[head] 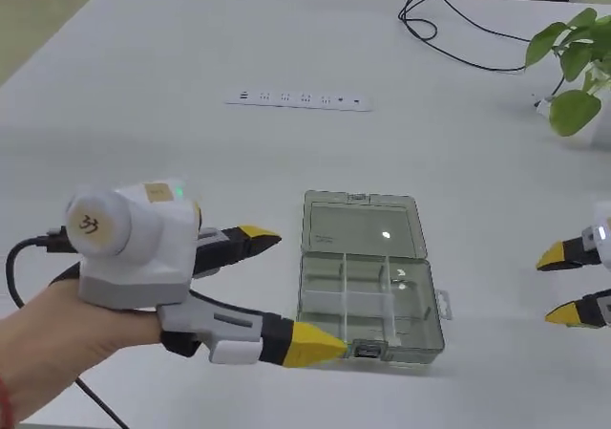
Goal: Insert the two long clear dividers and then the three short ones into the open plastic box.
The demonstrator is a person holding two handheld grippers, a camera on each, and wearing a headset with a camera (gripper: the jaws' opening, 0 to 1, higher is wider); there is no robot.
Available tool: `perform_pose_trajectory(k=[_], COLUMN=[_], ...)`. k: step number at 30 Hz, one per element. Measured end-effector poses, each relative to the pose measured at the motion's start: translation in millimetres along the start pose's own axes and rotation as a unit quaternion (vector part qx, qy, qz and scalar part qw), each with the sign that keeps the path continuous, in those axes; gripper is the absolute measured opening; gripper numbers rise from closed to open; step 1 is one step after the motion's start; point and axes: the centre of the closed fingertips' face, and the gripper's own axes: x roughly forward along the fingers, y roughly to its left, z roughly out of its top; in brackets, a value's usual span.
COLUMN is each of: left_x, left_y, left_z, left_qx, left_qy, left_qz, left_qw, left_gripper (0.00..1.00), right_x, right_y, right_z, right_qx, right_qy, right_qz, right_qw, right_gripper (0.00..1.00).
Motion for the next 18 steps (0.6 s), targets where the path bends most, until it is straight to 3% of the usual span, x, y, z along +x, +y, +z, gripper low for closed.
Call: perform_pose_trajectory(k=[5,10,12,14,18], left_x=[6.5,13.4,16.0,17.3,22.2], left_y=[-3.2,-7.1,-9.2,-11.0,-15.5], left_z=[18.0,34.2,42.2,45.9,47.3], left_qx=[-0.038,-0.083,-0.123,-0.145,-0.157], left_qy=[-0.029,-0.056,-0.071,-0.077,-0.072], left_qz=[-0.001,-0.009,-0.013,-0.02,-0.026], left_qw=[0.9989,0.995,0.9897,0.9862,0.9847], left_gripper=[0.88,0.81,0.78,0.74,0.66], right_x=[-14.6,-18.5,-23.2,-26.8,-33.1], right_y=[-5.0,-13.1,-11.8,-10.2,-7.7], right_z=[30.8,45.4,57.7,67.0,85.5], right_qx=[-0.004,-0.009,-0.011,-0.015,-0.014], right_qy=[-0.025,-0.043,-0.05,-0.053,-0.063], right_qz=[-0.017,-0.027,-0.032,-0.036,-0.04], right_qw=[0.9995,0.9986,0.9982,0.9978,0.9971], right_gripper=[0.33,0.33,0.33,0.33,0.33])
